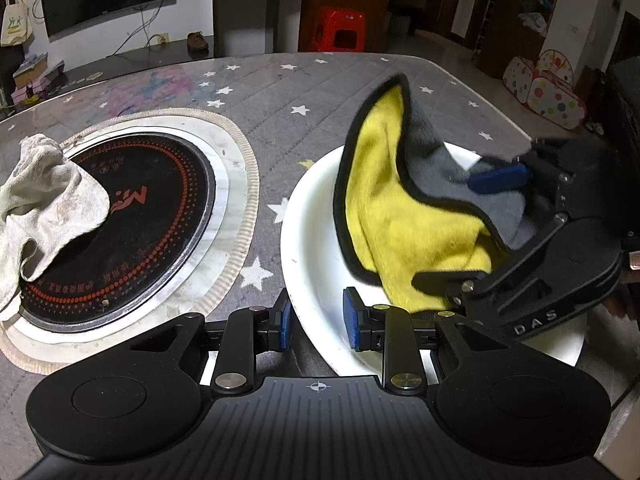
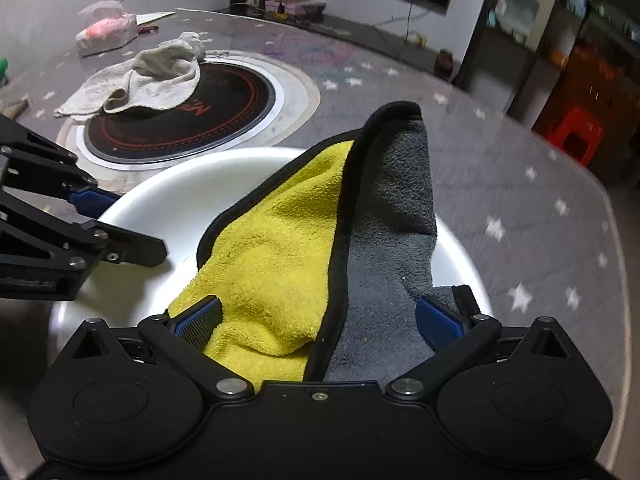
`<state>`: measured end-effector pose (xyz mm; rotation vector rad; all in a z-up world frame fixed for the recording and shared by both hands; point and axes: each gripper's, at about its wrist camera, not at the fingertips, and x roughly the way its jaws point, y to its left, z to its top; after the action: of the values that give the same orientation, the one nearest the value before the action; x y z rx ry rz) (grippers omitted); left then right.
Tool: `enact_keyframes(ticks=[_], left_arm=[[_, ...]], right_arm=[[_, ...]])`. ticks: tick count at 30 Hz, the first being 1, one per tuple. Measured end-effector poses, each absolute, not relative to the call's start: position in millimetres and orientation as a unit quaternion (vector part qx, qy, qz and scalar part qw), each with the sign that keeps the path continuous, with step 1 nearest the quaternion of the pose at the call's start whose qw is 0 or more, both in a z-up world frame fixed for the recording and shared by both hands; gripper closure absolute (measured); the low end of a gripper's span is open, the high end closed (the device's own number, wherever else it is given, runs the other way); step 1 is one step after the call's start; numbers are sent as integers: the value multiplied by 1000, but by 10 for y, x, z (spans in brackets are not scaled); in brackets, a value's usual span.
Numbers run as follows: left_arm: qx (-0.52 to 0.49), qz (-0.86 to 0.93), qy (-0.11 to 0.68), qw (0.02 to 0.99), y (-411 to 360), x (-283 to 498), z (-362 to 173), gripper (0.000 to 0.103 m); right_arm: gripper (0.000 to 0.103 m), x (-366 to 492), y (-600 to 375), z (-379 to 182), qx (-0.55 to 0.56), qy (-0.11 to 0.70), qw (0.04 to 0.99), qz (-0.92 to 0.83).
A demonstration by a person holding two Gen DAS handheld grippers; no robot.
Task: Clean bowl
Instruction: 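Lift the cloth up out of the bowl with the right gripper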
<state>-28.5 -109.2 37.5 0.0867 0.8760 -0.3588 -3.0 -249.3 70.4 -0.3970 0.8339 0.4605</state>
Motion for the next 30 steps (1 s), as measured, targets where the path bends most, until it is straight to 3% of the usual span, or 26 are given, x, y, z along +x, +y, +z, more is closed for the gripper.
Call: enact_keyframes(ticks=[8,30], left_arm=[[47,-162,418,893,-1114,-224,391,76],[88,-110,402,905,-1126,398,472,78]], right_arm=[[0,47,-2493,708,-268,349,882,170],[0,444,-3502,931,-125,325,937,35]])
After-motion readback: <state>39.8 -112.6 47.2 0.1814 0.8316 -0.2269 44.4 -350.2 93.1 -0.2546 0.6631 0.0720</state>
